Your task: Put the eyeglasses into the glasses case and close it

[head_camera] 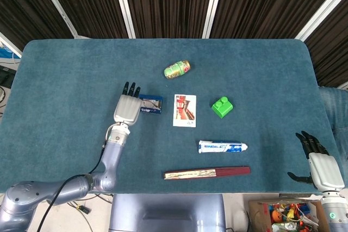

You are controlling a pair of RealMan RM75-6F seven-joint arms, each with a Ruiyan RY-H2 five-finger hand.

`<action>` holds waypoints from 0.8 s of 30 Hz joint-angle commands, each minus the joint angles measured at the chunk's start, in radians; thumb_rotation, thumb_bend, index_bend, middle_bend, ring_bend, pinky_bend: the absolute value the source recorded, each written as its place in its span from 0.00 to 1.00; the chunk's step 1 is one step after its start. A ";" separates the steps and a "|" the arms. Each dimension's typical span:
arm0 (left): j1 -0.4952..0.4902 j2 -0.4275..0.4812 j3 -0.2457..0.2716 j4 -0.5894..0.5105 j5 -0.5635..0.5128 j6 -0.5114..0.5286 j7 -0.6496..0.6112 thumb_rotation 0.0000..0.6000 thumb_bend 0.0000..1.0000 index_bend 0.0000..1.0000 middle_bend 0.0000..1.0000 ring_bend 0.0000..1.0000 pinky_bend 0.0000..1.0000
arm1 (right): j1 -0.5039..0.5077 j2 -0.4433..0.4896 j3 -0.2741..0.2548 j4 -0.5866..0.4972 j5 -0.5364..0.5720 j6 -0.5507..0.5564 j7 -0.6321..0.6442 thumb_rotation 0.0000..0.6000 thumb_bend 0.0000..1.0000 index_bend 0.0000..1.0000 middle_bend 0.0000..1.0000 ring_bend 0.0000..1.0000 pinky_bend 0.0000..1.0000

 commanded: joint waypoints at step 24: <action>-0.129 -0.115 -0.072 0.278 -0.041 -0.088 -0.046 1.00 0.47 0.57 0.08 0.00 0.00 | 0.002 0.001 0.001 -0.007 0.013 -0.008 -0.004 1.00 0.10 0.07 0.00 0.04 0.18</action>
